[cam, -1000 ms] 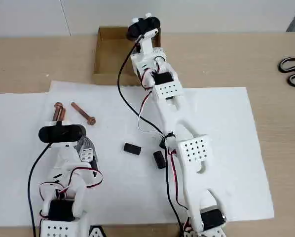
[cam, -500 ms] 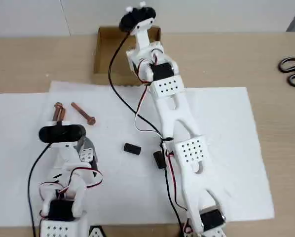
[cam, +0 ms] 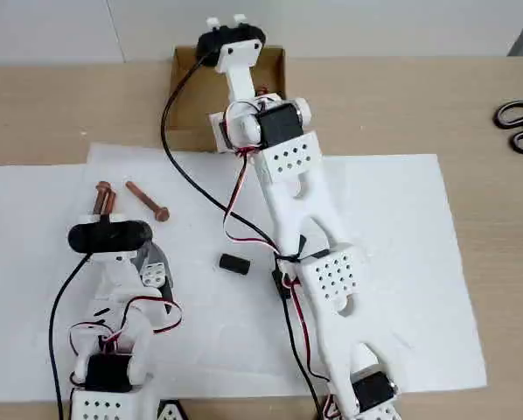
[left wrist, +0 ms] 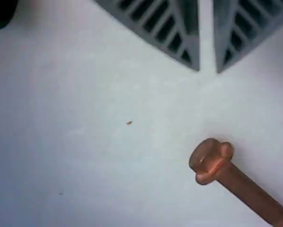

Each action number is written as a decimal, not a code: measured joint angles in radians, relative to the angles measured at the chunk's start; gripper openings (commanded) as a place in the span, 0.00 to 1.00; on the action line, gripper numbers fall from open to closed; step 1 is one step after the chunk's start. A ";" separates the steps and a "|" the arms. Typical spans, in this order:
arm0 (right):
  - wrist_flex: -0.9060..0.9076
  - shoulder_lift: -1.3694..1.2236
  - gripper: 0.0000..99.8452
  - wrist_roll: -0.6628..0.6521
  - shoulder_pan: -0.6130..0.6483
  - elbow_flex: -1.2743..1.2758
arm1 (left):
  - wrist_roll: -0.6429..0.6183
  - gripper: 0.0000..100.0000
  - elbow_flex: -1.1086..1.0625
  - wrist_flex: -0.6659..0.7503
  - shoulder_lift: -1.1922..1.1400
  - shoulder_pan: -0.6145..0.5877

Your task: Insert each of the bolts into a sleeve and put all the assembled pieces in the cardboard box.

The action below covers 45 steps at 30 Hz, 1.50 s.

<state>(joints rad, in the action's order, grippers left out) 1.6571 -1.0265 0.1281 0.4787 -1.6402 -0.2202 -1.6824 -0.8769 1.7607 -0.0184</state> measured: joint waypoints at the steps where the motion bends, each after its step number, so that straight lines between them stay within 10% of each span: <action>1: 0.009 0.014 0.26 0.008 0.000 0.000 | 0.000 0.01 0.000 0.000 0.000 0.000; 10: 0.044 0.143 0.06 0.054 0.021 0.077 | 0.000 0.01 0.000 0.002 0.000 0.000; 28: 0.046 0.924 0.18 0.305 0.049 1.243 | 0.000 0.01 0.000 0.002 0.000 0.000; 45: -0.129 1.005 0.18 0.393 0.011 1.702 | 0.000 0.01 0.000 0.002 0.000 0.000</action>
<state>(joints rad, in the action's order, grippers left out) 1.5282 -0.0215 0.5209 0.4895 0.0614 -0.2202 -1.6824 -0.8753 1.7607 -0.0184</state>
